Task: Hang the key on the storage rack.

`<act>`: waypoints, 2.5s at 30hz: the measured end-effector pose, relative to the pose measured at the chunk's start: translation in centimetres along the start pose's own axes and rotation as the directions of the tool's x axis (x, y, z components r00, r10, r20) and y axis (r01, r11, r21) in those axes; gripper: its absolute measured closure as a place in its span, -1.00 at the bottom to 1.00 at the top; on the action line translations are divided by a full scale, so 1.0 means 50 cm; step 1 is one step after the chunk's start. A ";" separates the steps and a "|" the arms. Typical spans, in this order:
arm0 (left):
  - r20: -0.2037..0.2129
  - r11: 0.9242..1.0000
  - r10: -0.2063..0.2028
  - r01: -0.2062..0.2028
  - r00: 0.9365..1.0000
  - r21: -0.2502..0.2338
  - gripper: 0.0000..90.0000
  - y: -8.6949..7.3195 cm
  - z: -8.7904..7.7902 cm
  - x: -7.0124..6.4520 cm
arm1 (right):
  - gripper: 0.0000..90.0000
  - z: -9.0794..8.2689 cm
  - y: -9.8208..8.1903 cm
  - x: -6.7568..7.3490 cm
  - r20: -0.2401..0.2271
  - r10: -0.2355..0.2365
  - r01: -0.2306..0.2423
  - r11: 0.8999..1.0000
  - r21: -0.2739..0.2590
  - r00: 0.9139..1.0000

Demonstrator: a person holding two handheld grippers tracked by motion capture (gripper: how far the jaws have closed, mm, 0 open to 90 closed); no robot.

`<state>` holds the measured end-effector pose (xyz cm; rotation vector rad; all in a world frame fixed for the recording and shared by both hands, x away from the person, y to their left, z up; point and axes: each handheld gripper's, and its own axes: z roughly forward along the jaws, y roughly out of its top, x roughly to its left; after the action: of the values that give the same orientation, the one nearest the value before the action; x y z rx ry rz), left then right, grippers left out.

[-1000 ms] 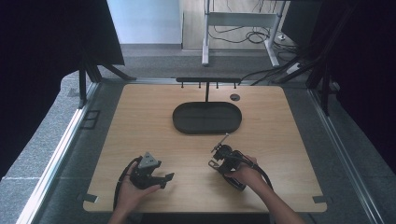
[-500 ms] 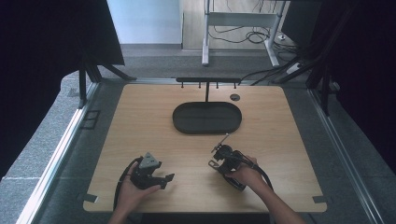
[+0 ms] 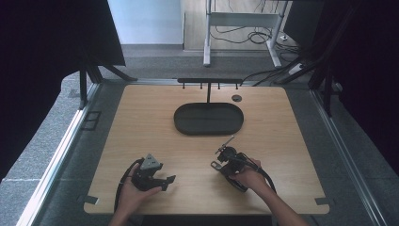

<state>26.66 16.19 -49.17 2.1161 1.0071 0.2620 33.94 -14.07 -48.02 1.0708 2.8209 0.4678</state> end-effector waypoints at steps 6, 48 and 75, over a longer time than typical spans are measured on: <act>-0.002 1.000 -0.001 0.001 1.000 -0.001 -0.37 0.000 0.000 0.001 | 0.79 -0.010 -0.003 -0.002 -0.003 0.006 -0.006 0.999 -0.033 1.000; -0.001 1.000 0.000 0.000 1.000 0.006 -0.37 -0.001 0.004 -0.001 | 0.80 -0.143 -0.046 -0.022 -0.006 0.090 -0.086 0.925 -0.371 0.996; 0.003 1.000 -0.004 0.004 1.000 0.009 -0.37 -0.002 0.009 -0.002 | 0.80 -0.196 -0.047 -0.036 -0.006 0.107 -0.096 0.869 -0.485 0.994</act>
<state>26.74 15.93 -49.54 2.1215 1.0128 0.2529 31.93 -19.39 -39.50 1.0966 2.4236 1.0951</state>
